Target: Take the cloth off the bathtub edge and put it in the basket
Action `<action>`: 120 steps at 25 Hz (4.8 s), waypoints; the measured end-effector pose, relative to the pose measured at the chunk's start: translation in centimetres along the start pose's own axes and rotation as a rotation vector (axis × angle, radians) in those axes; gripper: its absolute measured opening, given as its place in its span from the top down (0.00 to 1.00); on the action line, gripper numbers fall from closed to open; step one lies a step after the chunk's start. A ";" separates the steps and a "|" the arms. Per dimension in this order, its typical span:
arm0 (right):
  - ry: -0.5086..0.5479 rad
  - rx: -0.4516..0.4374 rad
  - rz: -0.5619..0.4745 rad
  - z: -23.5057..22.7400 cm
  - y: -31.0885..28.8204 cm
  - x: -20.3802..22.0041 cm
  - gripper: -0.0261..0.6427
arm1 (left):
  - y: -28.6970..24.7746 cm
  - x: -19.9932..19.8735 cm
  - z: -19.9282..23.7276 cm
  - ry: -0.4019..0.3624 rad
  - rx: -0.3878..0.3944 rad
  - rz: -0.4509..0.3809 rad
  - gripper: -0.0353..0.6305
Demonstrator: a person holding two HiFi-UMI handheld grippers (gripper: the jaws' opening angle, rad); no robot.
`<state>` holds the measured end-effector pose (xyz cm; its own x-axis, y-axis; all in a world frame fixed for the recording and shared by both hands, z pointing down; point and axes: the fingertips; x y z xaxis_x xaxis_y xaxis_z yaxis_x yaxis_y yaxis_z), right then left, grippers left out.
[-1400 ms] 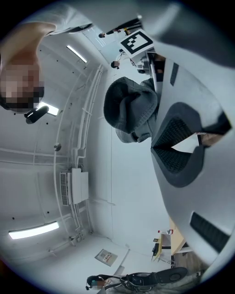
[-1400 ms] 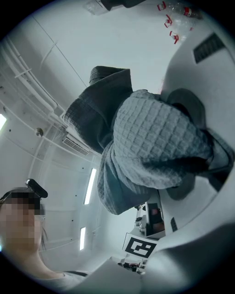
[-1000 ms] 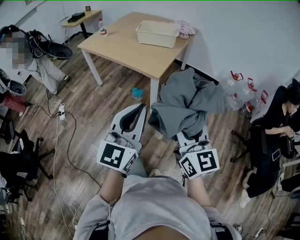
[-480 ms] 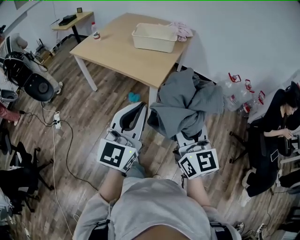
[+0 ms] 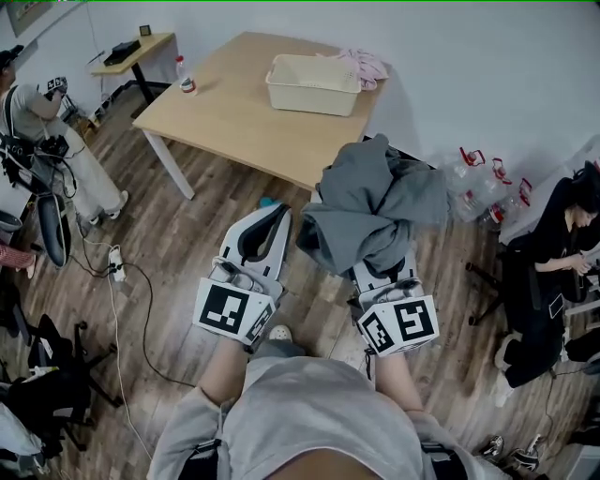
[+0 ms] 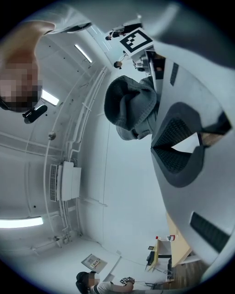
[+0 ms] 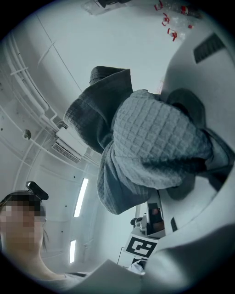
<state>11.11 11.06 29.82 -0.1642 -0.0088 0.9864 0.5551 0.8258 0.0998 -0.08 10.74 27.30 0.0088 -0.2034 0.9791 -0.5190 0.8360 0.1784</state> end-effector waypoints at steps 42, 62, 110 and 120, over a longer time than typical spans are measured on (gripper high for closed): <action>0.002 0.021 0.022 -9.1 -21.9 1.8 0.65 | -16.0 5.4 17.1 0.021 -0.020 0.015 0.95; -0.032 -0.044 0.031 -18.1 -28.6 2.9 0.65 | -25.9 8.2 18.4 -0.017 -0.065 0.044 0.95; 0.001 0.298 -0.008 -24.3 -52.8 3.5 0.65 | -44.5 14.3 39.6 0.061 0.269 0.031 0.95; 0.026 0.328 -0.005 -25.4 -56.6 2.8 0.65 | -46.6 16.7 41.8 0.101 0.329 0.054 0.95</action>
<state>-0.02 -50.04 30.28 -0.1434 -0.0240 0.9894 0.2610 0.9634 0.0612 -11.45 -52.92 31.26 0.0503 -0.0981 0.9939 -0.7683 0.6320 0.1013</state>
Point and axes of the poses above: the fingertips, and each gripper's own axes: y backward along the fingers, z to its left, x out of its underside, and after that the axes turned 3 degrees about -y, right-handed
